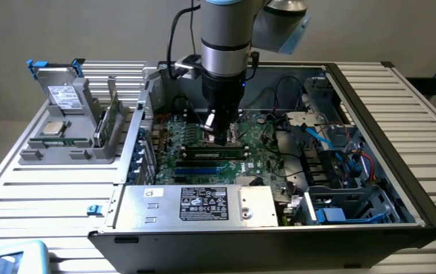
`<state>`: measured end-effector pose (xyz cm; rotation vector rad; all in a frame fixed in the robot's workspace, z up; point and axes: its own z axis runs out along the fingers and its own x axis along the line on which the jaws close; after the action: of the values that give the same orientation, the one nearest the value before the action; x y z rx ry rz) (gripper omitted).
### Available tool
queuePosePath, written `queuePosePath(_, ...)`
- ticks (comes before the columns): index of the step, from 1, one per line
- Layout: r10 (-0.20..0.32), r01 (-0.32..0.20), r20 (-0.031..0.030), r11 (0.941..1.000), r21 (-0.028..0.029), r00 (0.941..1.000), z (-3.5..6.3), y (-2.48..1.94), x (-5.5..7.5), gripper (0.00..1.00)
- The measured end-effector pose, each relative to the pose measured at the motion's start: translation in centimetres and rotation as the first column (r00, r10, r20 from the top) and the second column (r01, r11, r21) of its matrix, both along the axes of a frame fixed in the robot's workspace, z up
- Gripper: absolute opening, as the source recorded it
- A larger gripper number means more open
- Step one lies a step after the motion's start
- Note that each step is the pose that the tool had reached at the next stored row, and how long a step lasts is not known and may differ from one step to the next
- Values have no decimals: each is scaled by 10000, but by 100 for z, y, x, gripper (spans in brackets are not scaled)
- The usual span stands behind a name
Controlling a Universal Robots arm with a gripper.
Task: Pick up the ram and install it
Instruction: 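Press down the ram until it locks into place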
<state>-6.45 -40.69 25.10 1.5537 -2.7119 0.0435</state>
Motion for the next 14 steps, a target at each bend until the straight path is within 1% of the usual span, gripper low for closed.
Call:
queuePosePath(3,-465,465,0,9989,0,9989,0,0,0,11)
queuePosePath(7,-1089,1089,0,9941,0,9941,0,0,0,11)
queuePosePath(10,-1560,1560,0,9878,1,9878,0,0,0,11)
queuePosePath(14,-2170,2170,0,9762,1,9762,0,0,0,11)
